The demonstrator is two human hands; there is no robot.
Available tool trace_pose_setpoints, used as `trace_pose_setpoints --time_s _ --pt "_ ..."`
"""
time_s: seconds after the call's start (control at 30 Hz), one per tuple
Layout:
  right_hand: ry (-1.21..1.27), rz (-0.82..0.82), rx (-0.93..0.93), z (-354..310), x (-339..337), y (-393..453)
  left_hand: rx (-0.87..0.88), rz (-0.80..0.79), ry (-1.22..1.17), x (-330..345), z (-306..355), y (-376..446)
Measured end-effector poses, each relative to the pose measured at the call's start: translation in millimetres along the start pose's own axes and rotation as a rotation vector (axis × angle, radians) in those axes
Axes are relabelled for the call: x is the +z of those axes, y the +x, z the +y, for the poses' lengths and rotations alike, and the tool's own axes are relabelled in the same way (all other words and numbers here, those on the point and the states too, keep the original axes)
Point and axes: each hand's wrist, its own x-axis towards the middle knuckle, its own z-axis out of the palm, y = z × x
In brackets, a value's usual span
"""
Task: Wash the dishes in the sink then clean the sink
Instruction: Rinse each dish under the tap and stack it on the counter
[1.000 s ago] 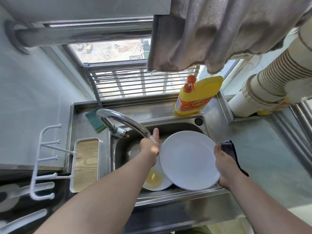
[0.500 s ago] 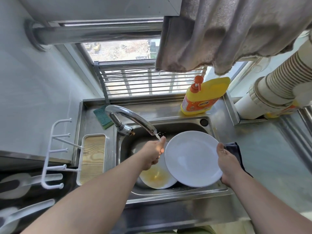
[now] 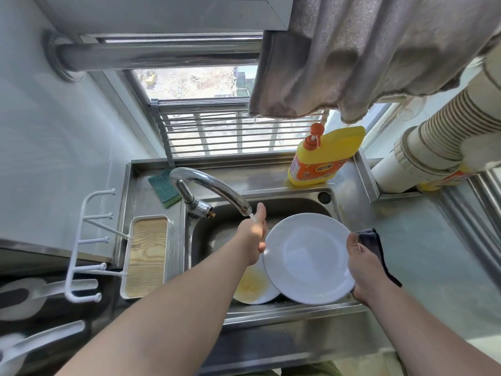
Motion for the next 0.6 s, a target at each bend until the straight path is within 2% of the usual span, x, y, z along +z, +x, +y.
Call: trace_pose_setpoints --time_s 0.1,0.27,0.4,0.47,0.53,0.6 --pt "0.009 0.002 -0.01 1 -1 -2 0.016 -0.045 -0.016 6 8 2" --pt "0.028 0.004 -0.044 0 -1 -5 0.037 -0.043 -0.222 8 17 5" --pt "0.019 0.008 -0.063 -3 6 -7 0.046 0.016 -0.06 6 24 -3" --pt "0.02 0.008 -0.077 -5 12 -10 0.06 0.025 0.114 4 28 -7" --pt "0.016 0.002 -0.088 -6 19 -13 0.11 0.037 0.311 0 26 -7" --pt "0.004 -0.008 -0.089 -7 25 -14 0.172 0.037 0.38 -7 22 -3"
